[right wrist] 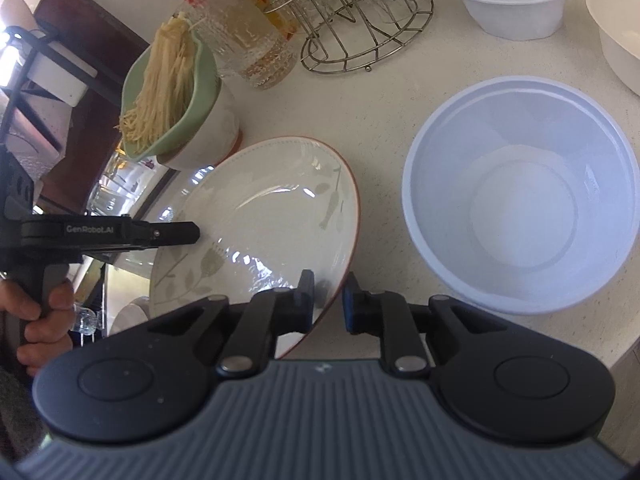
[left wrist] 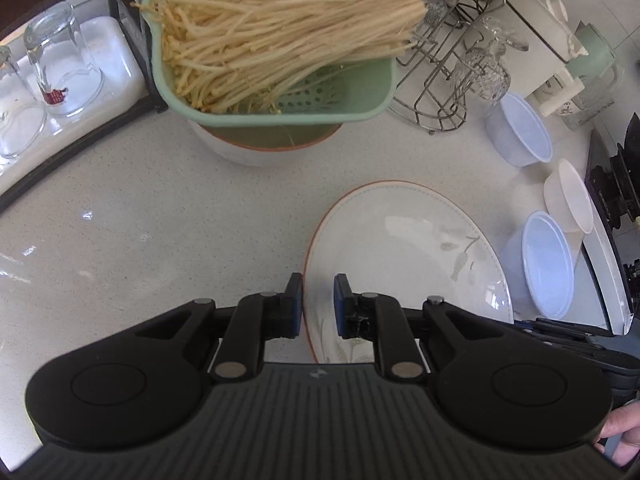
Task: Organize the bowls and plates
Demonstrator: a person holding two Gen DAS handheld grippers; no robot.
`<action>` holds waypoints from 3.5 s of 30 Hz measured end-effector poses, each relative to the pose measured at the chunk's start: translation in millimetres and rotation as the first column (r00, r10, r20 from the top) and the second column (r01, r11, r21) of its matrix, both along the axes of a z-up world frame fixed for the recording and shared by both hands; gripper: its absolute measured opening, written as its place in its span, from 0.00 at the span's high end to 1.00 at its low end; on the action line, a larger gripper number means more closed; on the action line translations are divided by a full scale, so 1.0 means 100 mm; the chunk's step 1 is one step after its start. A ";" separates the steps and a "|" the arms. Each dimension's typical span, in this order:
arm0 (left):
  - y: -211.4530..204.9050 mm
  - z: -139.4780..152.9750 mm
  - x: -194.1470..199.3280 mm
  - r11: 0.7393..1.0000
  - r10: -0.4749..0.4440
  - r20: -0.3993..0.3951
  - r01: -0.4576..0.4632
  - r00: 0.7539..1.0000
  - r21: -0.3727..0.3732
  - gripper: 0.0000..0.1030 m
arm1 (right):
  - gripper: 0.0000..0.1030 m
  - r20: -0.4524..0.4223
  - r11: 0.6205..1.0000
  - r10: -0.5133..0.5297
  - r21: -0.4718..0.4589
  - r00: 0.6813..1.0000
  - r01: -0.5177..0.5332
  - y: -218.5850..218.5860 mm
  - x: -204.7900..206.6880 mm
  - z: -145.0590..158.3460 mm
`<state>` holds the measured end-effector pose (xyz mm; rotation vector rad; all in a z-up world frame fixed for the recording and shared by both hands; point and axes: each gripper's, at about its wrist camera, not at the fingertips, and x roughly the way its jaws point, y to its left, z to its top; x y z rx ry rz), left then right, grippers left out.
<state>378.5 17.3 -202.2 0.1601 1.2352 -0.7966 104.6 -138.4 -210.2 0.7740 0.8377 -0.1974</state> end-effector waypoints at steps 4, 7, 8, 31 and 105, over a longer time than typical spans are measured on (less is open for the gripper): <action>0.09 0.07 0.02 1.000 0.008 -0.004 -0.008 1.000 -0.024 0.83 | 0.82 0.010 1.000 0.005 0.003 1.000 -0.005 0.03 0.00 0.05; 0.17 0.11 0.01 0.999 0.019 -0.019 -0.019 1.000 -0.040 0.83 | 0.82 -0.001 1.000 0.009 0.010 1.000 -0.009 0.05 0.02 0.09; 0.19 0.12 0.01 0.999 0.019 -0.027 -0.021 0.999 -0.045 0.83 | 0.82 -0.001 1.000 0.009 0.011 1.000 -0.009 0.06 0.01 0.10; 1.08 0.56 -0.23 0.986 0.097 -0.068 -0.105 0.993 -0.130 0.83 | 0.82 0.038 0.985 0.164 0.040 0.986 -0.165 0.50 -0.08 0.48; 2.43 0.06 -0.66 0.948 0.316 -0.185 -0.318 0.931 0.016 0.81 | 0.80 -0.130 0.824 0.525 -0.169 0.841 -0.541 1.55 0.46 0.35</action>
